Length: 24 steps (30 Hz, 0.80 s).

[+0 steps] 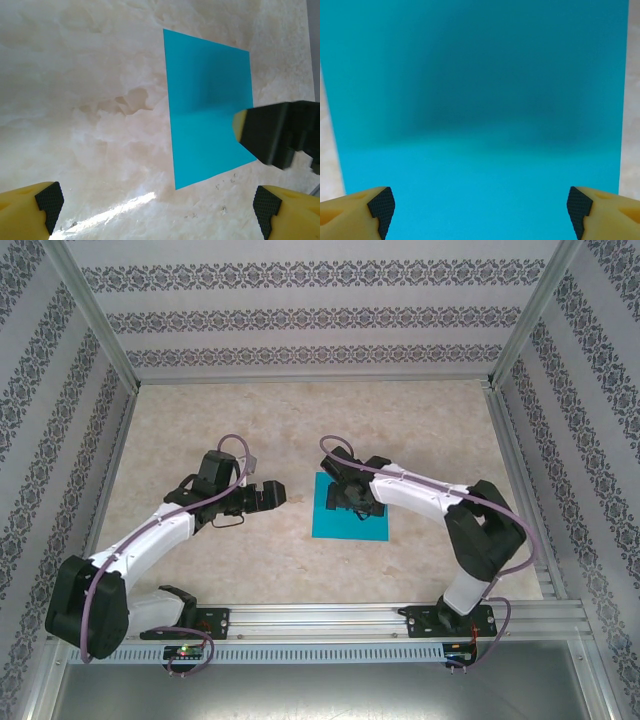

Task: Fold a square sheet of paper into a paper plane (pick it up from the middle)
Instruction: Move the square sheet of paper to the center of the table, then fold the square sheet of paper in half at the center of the table.

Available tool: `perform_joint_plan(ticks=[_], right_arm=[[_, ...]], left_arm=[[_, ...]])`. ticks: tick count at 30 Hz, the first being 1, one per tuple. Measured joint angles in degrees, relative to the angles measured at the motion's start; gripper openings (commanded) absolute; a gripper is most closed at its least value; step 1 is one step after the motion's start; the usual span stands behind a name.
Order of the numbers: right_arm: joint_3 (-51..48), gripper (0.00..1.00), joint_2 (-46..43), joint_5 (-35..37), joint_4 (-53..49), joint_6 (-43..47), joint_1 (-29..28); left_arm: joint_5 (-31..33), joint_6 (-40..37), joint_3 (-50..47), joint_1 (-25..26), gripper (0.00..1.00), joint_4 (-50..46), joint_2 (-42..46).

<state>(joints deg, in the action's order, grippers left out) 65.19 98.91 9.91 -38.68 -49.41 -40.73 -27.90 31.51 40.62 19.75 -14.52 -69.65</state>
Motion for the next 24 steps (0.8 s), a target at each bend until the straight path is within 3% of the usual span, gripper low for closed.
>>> perform_joint_plan(ticks=[9, 24], right_arm=[[2.3, 0.91, 7.3, -0.2, 2.9, 2.9, 1.3], [2.4, 0.88, 9.1, -1.6, 5.8, 4.5, 2.7]], left_arm=[[-2.1, 0.2, 1.6, 0.0, 1.0, 0.3, -3.1], [-2.1, 0.1, 3.1, 0.0, 1.0, 0.3, -5.7]])
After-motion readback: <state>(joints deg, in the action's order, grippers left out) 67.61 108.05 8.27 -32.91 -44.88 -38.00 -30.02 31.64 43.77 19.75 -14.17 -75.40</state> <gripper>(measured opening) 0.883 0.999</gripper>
